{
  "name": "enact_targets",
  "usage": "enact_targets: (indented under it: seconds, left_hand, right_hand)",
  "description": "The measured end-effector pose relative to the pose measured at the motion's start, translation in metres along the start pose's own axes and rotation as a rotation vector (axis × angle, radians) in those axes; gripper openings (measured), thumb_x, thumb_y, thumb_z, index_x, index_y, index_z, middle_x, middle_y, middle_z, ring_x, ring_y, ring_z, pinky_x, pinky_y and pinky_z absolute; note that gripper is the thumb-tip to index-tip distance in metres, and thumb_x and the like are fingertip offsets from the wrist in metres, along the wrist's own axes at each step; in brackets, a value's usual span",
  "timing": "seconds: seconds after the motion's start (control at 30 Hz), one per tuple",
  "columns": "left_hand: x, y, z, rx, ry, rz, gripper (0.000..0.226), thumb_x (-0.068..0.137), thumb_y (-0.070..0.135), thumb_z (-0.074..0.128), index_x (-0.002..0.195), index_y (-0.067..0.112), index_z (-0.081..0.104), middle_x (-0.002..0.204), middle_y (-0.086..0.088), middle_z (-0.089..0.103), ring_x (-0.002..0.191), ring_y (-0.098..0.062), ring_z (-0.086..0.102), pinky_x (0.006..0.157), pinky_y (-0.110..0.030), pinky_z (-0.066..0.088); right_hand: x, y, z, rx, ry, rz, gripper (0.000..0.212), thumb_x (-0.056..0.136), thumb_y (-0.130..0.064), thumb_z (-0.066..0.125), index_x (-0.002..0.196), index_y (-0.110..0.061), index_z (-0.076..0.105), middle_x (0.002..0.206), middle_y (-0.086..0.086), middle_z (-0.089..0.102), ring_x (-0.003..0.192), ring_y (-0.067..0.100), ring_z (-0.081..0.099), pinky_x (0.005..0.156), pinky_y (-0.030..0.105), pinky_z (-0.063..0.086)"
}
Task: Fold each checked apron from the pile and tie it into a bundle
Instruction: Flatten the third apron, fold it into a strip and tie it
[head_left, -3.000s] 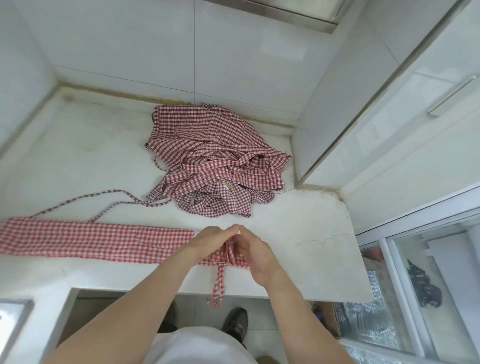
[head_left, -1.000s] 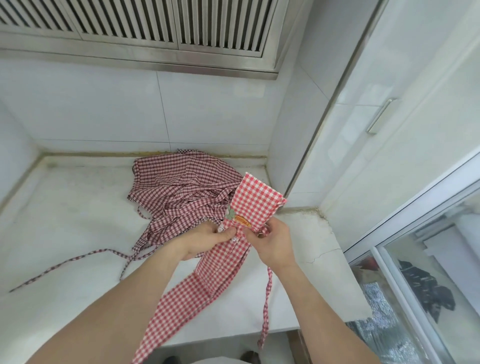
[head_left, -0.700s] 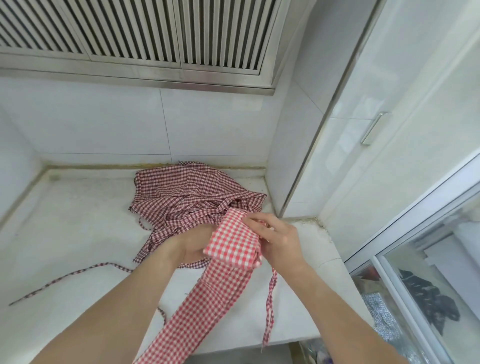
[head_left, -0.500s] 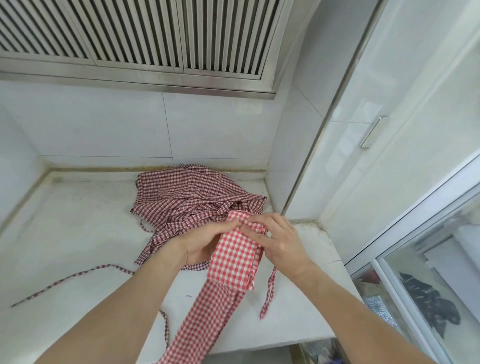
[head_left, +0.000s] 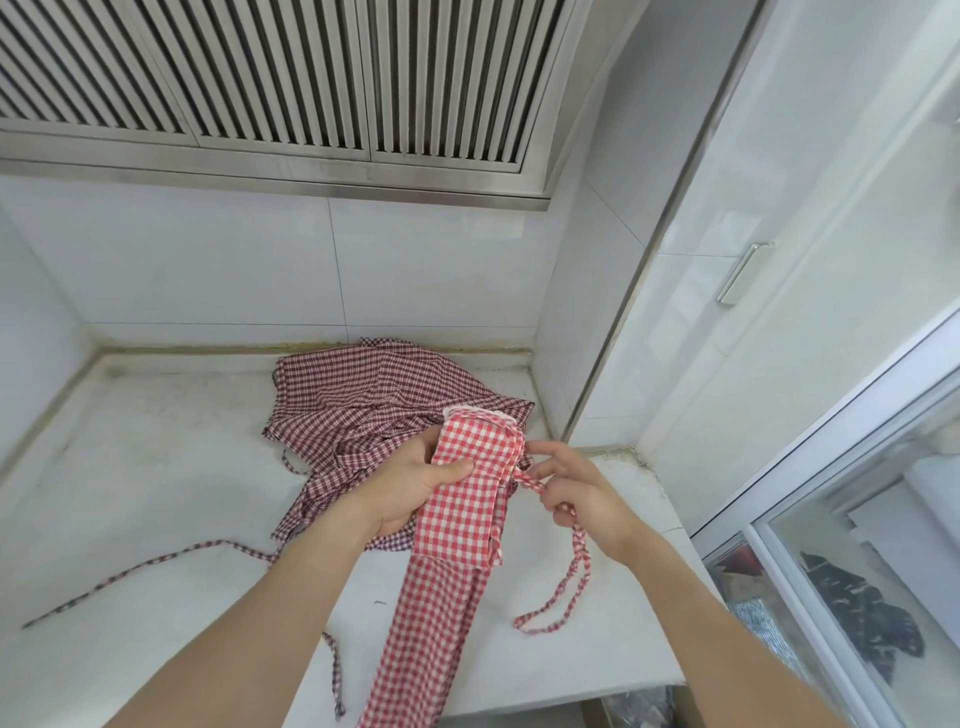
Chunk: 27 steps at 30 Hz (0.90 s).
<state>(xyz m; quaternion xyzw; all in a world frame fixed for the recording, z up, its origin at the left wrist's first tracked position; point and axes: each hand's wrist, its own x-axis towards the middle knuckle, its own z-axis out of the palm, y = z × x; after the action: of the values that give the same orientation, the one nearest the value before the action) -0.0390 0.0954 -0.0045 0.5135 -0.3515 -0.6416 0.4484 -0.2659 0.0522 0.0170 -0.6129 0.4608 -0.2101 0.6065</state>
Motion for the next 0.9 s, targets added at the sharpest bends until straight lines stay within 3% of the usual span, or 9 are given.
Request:
enact_targets:
  seconds: [0.07, 0.2, 0.27, 0.33, 0.47, 0.6, 0.8, 0.9]
  left_hand:
    - [0.000, 0.001, 0.006, 0.040, 0.012, 0.049, 0.038, 0.089, 0.010, 0.069, 0.123, 0.022, 0.057, 0.116, -0.003, 0.071, 0.104, -0.020, 0.070, 0.092, -0.040, 0.056]
    - [-0.001, 0.002, 0.018, 0.131, 0.075, 0.169, 0.034, 0.092, 0.019, 0.067, 0.122, 0.028, 0.055, 0.118, 0.000, 0.070, 0.103, -0.015, 0.070, 0.091, -0.038, 0.057]
    - [-0.001, 0.002, 0.022, 0.123, 0.078, 0.200, 0.033, 0.094, 0.017, 0.065, 0.123, 0.028, 0.054, 0.118, -0.001, 0.070, 0.102, -0.015, 0.070, 0.085, -0.033, 0.058]
    - [-0.002, 0.002, 0.024, 0.083, 0.071, 0.191, 0.033, 0.095, 0.015, 0.063, 0.123, 0.030, 0.054, 0.118, 0.000, 0.070, 0.102, -0.015, 0.070, 0.083, -0.031, 0.058]
    - [-0.004, 0.003, 0.025, 0.023, 0.061, 0.152, 0.033, 0.095, 0.023, 0.062, 0.126, 0.030, 0.053, 0.120, 0.001, 0.069, 0.107, -0.016, 0.069, 0.090, -0.037, 0.057]
    - [-0.004, 0.006, 0.022, 0.043, 0.130, 0.168, 0.043, 0.088, 0.039, 0.063, 0.128, 0.024, 0.054, 0.119, -0.002, 0.070, 0.105, -0.018, 0.070, 0.095, -0.044, 0.056]
    - [-0.005, 0.007, 0.025, 0.062, 0.238, 0.115, 0.061, 0.083, 0.061, 0.055, 0.126, 0.018, 0.059, 0.113, -0.001, 0.073, 0.101, -0.019, 0.071, 0.093, -0.044, 0.057]
    - [-0.008, 0.014, 0.026, 0.104, 0.171, 0.114, 0.057, 0.087, 0.063, 0.050, 0.127, 0.024, 0.058, 0.115, 0.002, 0.072, 0.102, -0.015, 0.071, 0.092, -0.039, 0.058]
  right_hand:
    - [-0.004, -0.007, 0.005, -0.120, -0.045, -0.030, 0.045, 0.087, -0.028, 0.072, 0.127, -0.035, 0.052, 0.107, -0.006, 0.061, 0.071, -0.004, 0.057, 0.061, 0.015, 0.040]
    - [-0.004, -0.003, 0.021, -0.313, -0.063, -0.099, 0.100, 0.058, -0.052, 0.090, 0.138, -0.042, 0.031, 0.126, -0.024, 0.058, 0.109, -0.014, 0.057, 0.088, 0.009, 0.046]
    - [-0.003, 0.003, 0.026, -0.394, -0.004, -0.136, 0.108, 0.055, -0.053, 0.093, 0.140, -0.042, 0.029, 0.125, -0.027, 0.057, 0.111, -0.013, 0.055, 0.090, 0.010, 0.045]
    - [-0.003, 0.004, 0.029, -0.414, 0.069, -0.159, 0.104, 0.059, -0.045, 0.094, 0.140, -0.039, 0.029, 0.120, -0.028, 0.057, 0.103, -0.014, 0.056, 0.083, 0.008, 0.047]
    - [-0.005, 0.010, 0.037, -0.377, 0.170, -0.250, 0.090, 0.066, -0.039, 0.091, 0.133, -0.046, 0.031, 0.117, -0.028, 0.060, 0.102, -0.009, 0.061, 0.089, 0.019, 0.054]
    - [-0.009, 0.008, 0.045, -0.362, 0.207, -0.286, 0.098, 0.065, -0.046, 0.089, 0.139, -0.045, 0.023, 0.116, -0.039, 0.051, 0.103, -0.020, 0.055, 0.087, 0.005, 0.047]
    - [-0.001, 0.010, 0.042, -0.355, 0.175, -0.132, 0.113, 0.051, -0.067, 0.086, 0.144, -0.021, 0.038, 0.131, -0.014, 0.061, 0.115, 0.004, 0.062, 0.100, 0.031, 0.053]
    - [0.001, 0.009, 0.041, -0.301, 0.094, -0.117, 0.070, 0.062, -0.053, 0.088, 0.121, -0.023, 0.064, 0.108, -0.014, 0.073, 0.098, 0.001, 0.069, 0.090, 0.029, 0.058]
